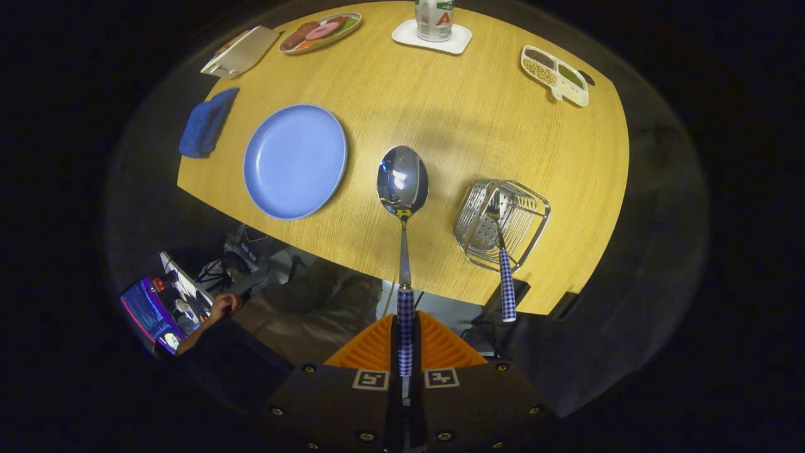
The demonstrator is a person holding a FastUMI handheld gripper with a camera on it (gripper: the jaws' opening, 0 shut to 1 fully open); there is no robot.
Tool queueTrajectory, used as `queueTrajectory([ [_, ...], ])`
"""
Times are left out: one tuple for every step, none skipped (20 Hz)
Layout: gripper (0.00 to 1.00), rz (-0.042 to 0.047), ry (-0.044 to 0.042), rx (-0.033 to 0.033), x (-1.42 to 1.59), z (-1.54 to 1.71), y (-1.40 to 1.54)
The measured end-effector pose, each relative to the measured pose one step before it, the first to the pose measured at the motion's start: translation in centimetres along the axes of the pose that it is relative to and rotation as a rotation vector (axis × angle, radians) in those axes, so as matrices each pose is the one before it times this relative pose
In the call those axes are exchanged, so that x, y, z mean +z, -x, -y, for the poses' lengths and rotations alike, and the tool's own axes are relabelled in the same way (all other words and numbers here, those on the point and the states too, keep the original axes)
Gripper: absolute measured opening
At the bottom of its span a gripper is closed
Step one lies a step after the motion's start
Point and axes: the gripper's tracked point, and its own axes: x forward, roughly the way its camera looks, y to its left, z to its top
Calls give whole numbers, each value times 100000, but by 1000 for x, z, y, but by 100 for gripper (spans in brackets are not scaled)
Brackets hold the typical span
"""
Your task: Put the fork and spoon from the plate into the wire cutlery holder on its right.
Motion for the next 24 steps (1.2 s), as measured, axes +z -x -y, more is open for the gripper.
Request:
queueTrajectory([
  [6,-899,-1570,646,-286,437,-7],
  [6,-902,-1795,831,-335,435,14],
  [6,-1236,-2087,1448,-301,345,-50],
  [6,-1549,-2227,1935,-385,291,55],
  [6,-1034,-2312,1125,-196,464,-84],
  [6,-435,-1831,-428,-298,580,181],
  [6,-193,-1112,-627,-83,690,-26],
  [6,267,-1385,-143,169,105,-249],
  [6,-247,-1391,404,-54,359,-196],
  [6,-652,-1372,1232,-131,140,-111],
  [6,-808,-1268,824,-78,218,-29],
  [6,-1332,-1040,164,-191,430,-18],
  [6,-1547,-749,12,-268,321,-75],
  [6,-1020,-896,43,-71,181,-116],
  [6,-952,-780,25,135,294,-236],
  [6,-1046,-1561,-281,263,169,-296],
  [6,-848,-950,-233,290,89,-280],
  [6,-624,-753,-251,356,115,-251],
  [6,-624,-907,-37,196,97,-155],
  [6,-670,-909,145,148,18,-121],
  [6,-709,-522,124,389,293,89],
  [6,-693,-166,-389,182,116,-128],
  [6,-363,-294,15,224,-44,-157],
  [6,-672,-411,301,167,-122,-43],
])
